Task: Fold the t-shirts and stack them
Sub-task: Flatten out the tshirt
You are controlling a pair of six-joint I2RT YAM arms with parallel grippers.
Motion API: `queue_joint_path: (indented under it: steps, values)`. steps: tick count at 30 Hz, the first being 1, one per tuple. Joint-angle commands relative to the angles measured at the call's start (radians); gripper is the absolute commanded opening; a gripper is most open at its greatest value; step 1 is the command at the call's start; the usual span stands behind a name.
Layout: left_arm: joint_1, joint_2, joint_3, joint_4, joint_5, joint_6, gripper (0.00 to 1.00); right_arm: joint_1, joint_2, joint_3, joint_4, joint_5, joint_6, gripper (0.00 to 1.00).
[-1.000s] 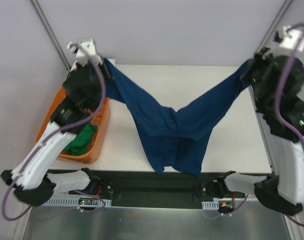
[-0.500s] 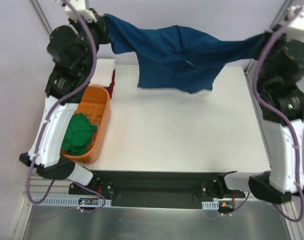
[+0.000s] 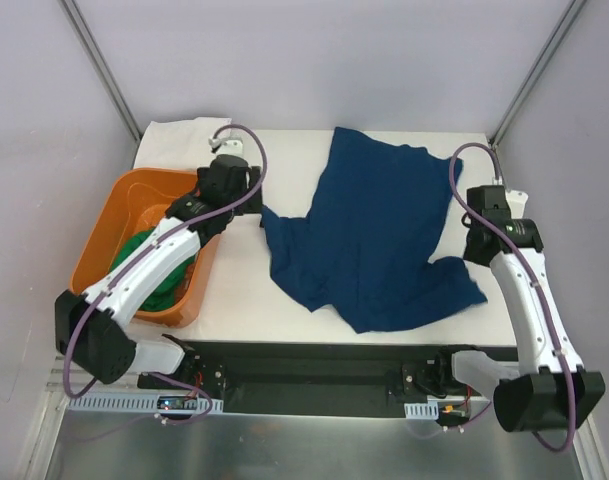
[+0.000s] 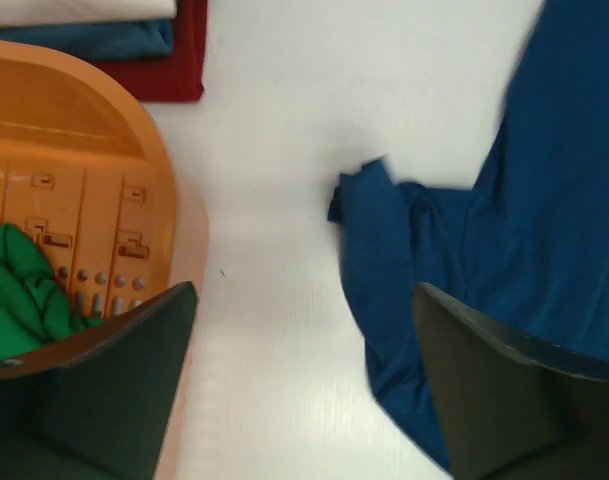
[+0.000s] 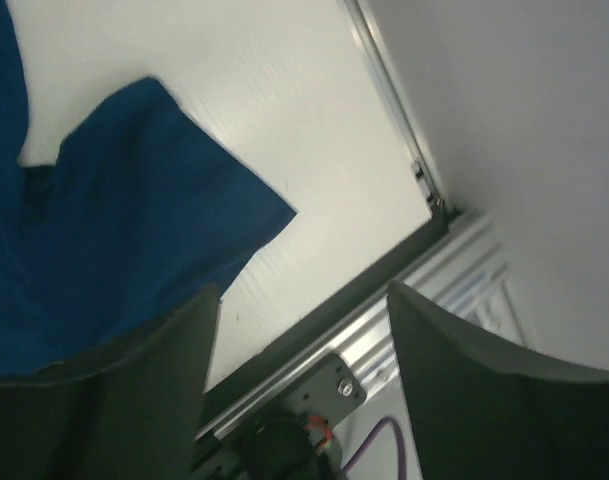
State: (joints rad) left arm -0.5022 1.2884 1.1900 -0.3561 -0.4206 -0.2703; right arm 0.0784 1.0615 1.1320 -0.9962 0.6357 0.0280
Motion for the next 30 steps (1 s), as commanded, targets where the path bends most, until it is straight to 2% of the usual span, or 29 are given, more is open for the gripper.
queue_joint_path:
  steps: [1,2,3,6,10,15,19,26,30]
  values:
    - [0.007,0.04,0.055,-0.037,0.123,-0.099,0.98,-0.02,0.035,0.075,-0.145,-0.002,0.084,0.8]
    - [0.005,0.049,0.065,-0.037,0.146,-0.109,0.99,-0.02,0.047,0.086,-0.145,-0.007,0.084,0.85]
    - [0.005,0.067,0.078,-0.035,0.192,-0.13,0.99,-0.02,0.064,0.106,-0.142,-0.016,0.085,0.97]
    - [-0.001,0.101,0.092,-0.035,0.267,-0.153,0.99,-0.02,0.072,0.103,-0.079,-0.117,0.053,0.97]
    - [-0.042,0.135,0.077,-0.034,0.365,-0.191,0.99,-0.02,0.071,0.033,0.033,-0.354,0.012,0.97]
    - [-0.157,0.175,0.002,-0.015,0.388,-0.236,0.99,-0.017,0.089,-0.06,0.16,-0.534,0.01,0.97]
    - [-0.199,0.213,-0.067,0.029,0.419,-0.25,0.99,-0.008,0.094,-0.162,0.249,-0.669,0.027,0.97]
    - [-0.199,0.284,-0.199,0.051,0.441,-0.31,0.99,0.09,0.132,-0.287,0.347,-0.702,0.053,0.97]
    - [-0.19,0.334,-0.176,0.062,0.439,-0.296,0.99,0.132,0.181,-0.305,0.367,-0.692,0.07,0.97]
